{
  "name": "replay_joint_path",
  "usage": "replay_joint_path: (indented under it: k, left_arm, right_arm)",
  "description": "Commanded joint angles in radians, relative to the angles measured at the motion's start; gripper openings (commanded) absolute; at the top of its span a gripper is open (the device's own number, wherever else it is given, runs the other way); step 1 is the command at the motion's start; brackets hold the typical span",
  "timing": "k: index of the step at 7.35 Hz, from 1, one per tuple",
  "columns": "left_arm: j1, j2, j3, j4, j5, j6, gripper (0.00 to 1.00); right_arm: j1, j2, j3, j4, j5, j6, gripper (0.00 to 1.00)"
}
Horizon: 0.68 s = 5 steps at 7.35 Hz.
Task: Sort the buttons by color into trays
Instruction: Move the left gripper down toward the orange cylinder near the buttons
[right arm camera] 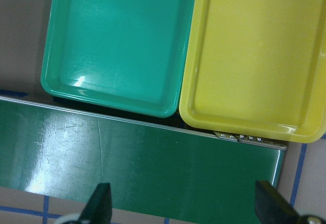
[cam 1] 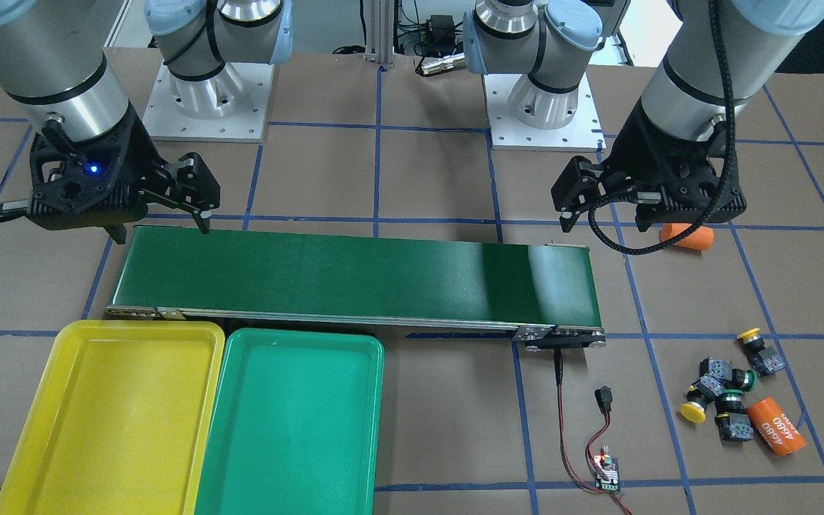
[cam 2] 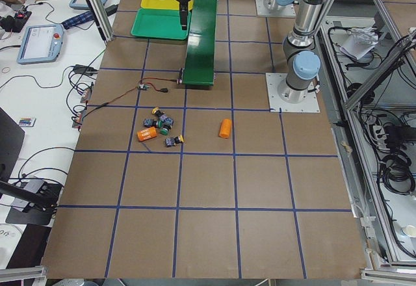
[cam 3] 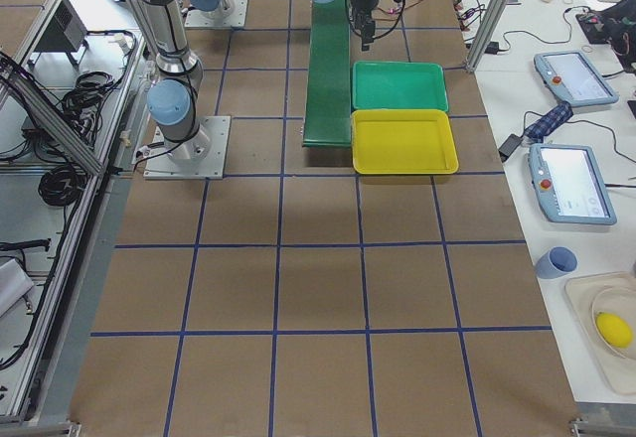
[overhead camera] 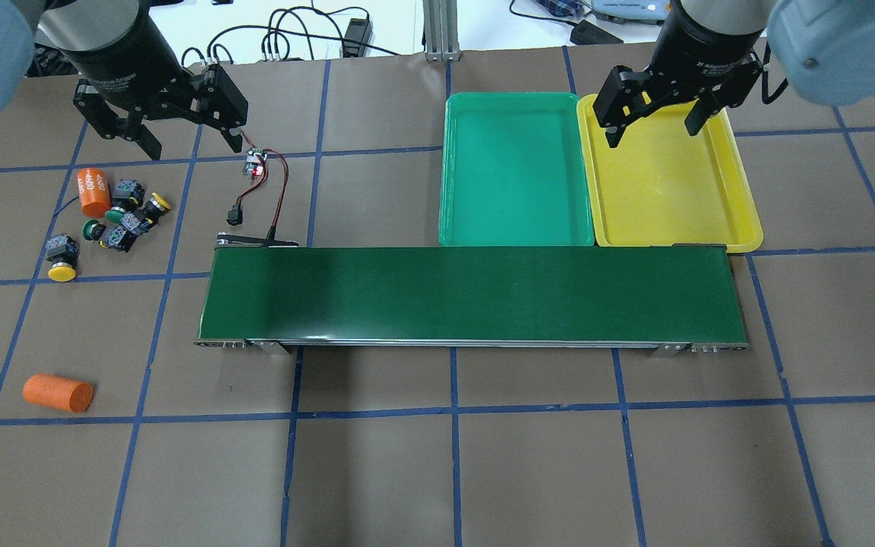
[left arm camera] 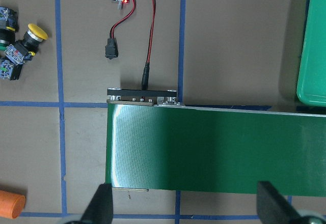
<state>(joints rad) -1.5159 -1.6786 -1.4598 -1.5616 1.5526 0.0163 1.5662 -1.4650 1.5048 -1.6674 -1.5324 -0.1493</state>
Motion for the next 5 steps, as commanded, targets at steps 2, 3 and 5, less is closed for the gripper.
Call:
replay_joint_path:
  k: [2, 3, 5]
  left_arm:
    - [0.014, -0.004, 0.015, 0.000, 0.007, 0.002, 1.00]
    - [0.061, -0.006, 0.010, -0.003, 0.004, 0.011, 1.00]
    - [0.254, -0.004, -0.011, -0.011, 0.009, 0.188, 1.00]
  right_arm:
    - [0.000, 0.000, 0.000, 0.000, 0.000, -0.001, 1.00]
    - [0.000, 0.000, 0.000, -0.002, 0.000, -0.001, 1.00]
    - [0.000, 0.000, 0.000, -0.002, 0.000, -0.001, 1.00]
